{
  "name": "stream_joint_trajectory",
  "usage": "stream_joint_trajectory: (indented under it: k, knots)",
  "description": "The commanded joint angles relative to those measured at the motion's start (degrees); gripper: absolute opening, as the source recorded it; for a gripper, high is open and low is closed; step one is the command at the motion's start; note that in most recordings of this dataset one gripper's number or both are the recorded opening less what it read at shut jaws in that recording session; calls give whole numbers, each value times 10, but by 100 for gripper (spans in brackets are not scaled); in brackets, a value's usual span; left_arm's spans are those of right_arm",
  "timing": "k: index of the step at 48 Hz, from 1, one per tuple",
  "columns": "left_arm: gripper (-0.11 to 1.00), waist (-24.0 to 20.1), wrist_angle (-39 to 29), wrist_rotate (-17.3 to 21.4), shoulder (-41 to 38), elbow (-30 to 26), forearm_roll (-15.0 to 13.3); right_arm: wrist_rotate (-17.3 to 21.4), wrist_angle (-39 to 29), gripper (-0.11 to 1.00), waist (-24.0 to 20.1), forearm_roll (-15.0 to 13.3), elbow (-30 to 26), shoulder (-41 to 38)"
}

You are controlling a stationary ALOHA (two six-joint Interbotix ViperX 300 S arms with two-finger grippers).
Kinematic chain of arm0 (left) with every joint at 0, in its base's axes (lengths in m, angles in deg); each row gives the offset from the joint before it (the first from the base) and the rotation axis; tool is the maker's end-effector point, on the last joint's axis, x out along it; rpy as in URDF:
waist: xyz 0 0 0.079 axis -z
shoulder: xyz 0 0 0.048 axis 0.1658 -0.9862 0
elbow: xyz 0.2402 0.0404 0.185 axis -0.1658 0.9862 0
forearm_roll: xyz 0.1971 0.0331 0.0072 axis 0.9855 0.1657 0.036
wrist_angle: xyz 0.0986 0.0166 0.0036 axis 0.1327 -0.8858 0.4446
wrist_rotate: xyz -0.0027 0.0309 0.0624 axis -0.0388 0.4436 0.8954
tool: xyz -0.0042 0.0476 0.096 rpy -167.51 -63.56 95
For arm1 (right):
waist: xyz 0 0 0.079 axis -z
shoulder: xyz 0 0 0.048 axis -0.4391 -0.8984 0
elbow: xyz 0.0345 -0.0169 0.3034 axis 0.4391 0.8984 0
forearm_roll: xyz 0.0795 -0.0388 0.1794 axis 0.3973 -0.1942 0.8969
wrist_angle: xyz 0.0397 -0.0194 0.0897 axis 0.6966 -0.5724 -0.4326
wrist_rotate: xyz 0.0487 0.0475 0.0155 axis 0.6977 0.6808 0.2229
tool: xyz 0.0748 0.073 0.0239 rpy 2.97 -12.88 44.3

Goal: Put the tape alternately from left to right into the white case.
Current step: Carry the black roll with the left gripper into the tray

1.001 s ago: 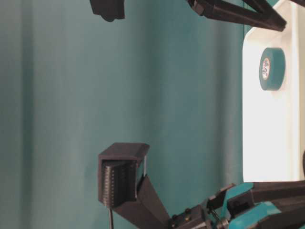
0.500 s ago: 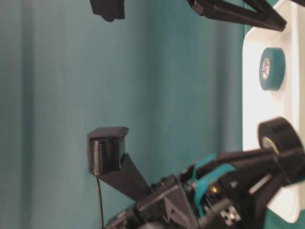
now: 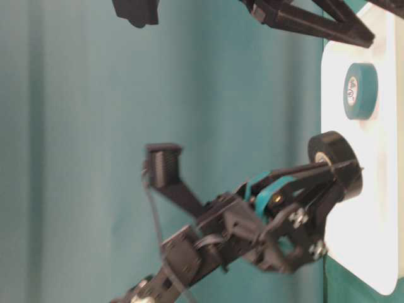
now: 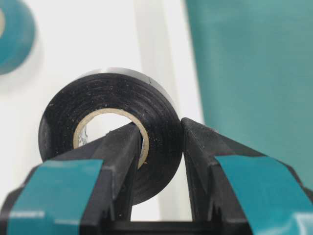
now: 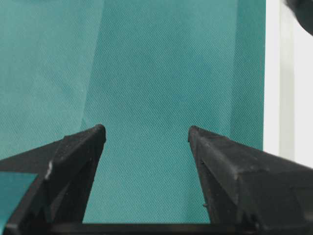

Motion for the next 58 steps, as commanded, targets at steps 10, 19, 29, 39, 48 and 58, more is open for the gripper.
stream_joint_trajectory:
  k: [10,19,29,39,48,58]
  knots:
    - [-4,-21,32,17,-33,-49,2,1,8,76,-2,0,-4,4]
    - [-4,-22,31,19,-58,-64,1,1,8,76,-1,-1,-1,4]
    - [-4,-25,29,18,-75,-70,1,1,8,76,-1,0,-1,4]
    - [-4,-33,24,17,-81,-71,1,1,8,76,-1,0,-1,4]
    - [-4,-33,20,17,-81,-71,1,1,9,76,-1,-1,-1,4]
    - [16,-29,19,21,-72,-69,1,1,9,76,-2,-1,-1,4]
